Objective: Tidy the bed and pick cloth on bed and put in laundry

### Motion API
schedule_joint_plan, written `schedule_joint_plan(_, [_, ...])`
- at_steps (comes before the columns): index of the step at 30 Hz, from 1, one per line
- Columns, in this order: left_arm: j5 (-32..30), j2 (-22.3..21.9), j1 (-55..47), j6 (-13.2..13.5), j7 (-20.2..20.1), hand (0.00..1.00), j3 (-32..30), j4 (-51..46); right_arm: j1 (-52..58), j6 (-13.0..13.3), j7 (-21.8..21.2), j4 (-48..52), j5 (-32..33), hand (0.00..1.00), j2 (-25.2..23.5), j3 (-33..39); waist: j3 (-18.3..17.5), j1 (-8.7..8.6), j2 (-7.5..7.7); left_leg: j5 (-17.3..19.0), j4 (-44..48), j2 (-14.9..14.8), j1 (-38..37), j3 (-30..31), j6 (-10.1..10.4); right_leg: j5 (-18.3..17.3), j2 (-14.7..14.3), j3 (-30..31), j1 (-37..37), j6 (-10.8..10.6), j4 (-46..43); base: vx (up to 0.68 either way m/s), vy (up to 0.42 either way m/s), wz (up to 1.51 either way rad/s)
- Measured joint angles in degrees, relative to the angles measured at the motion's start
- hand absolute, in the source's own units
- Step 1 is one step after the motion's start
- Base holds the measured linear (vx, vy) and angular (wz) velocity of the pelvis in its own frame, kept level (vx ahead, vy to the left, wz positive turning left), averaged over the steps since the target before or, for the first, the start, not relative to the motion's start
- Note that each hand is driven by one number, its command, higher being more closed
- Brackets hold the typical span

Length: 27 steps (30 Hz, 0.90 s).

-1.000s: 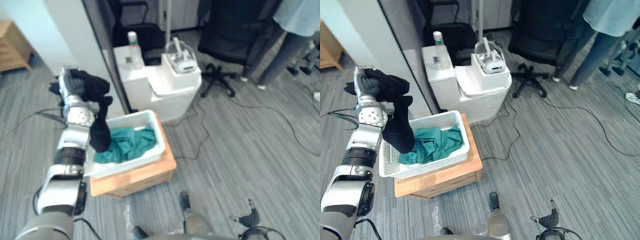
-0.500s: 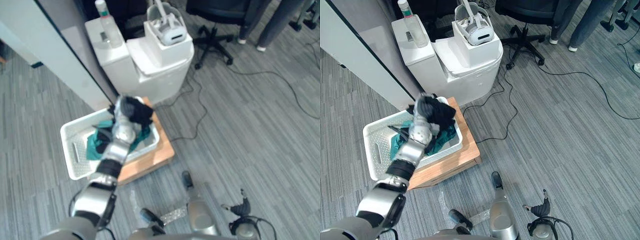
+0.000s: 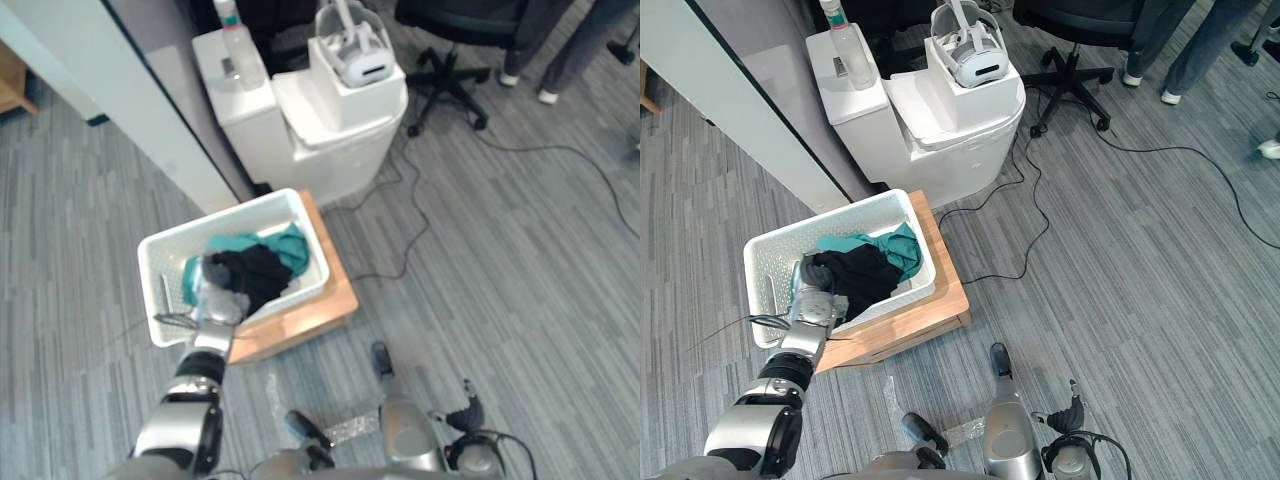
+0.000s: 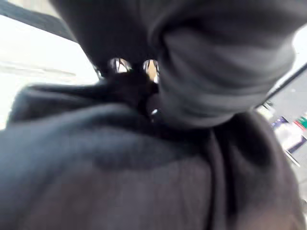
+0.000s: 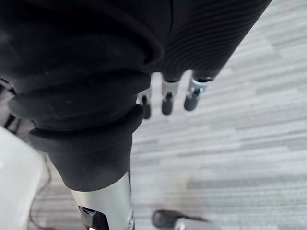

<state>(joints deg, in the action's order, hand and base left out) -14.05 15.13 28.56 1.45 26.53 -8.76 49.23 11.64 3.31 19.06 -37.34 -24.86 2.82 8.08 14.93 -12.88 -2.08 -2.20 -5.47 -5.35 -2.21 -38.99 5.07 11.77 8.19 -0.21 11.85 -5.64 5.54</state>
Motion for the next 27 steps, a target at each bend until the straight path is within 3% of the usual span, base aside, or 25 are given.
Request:
schedule_joint_plan(6, [2.39,2.20,2.06,-0.01,2.39,0.00,-2.05,-0.46,0.07,0.16,0.00,-0.10,0.00,0.00,0.20,-0.08,-0.01,1.29,0.00,0.01,0.04,-0.13,-0.32,1.51,0.00,-0.12,0.12,-1.68,-1.19,0.18,-0.01,0.01,-0.018,0.12])
schedule_joint_plan(11, [3.30,4.78,2.06,0.12,3.78,0.00,-2.82,-6.68,0.11,0.35,-0.23,-0.08,0.01,0.00,0.39,-0.26,-0.03,1.71,-0.03,0.00,0.05,-0.48,-1.22,2.78,-0.01,-0.44,0.06,-3.20,-2.82,0.65,-0.02,-0.01,-0.031,0.12])
schedule_joint_plan(15, [3.21,6.13,1.75,1.94,3.89,0.00,-2.81,-11.02,0.37,0.40,-0.31,-0.10,0.01,0.00,0.98,-1.03,-0.07,2.74,-0.05,0.01,0.04,-0.60,-2.58,3.10,0.00,-0.75,0.01,-3.72,-4.40,0.92,-0.01,-0.03,-0.039,0.04])
schedule_joint_plan(23, [0.61,6.37,-0.38,1.51,3.51,0.00,-2.31,-20.73,0.53,0.56,-0.77,-0.12,0.03,0.00,1.10,-1.18,-1.85,2.94,-0.16,-0.02,0.02,-0.72,-3.02,5.63,-0.04,-1.36,0.06,-6.01,-6.26,0.66,-0.01,-0.03,-0.039,0.15])
schedule_joint_plan(27, [-0.28,6.26,-1.67,1.57,2.50,0.00,-1.35,-25.70,0.55,0.57,-1.94,-0.13,0.07,0.00,1.08,-1.05,-3.77,4.28,-0.11,-0.01,0.00,-0.67,-4.04,6.20,-0.03,-1.73,0.14,-6.69,-7.67,0.57,-0.01,0.01,-0.028,0.10])
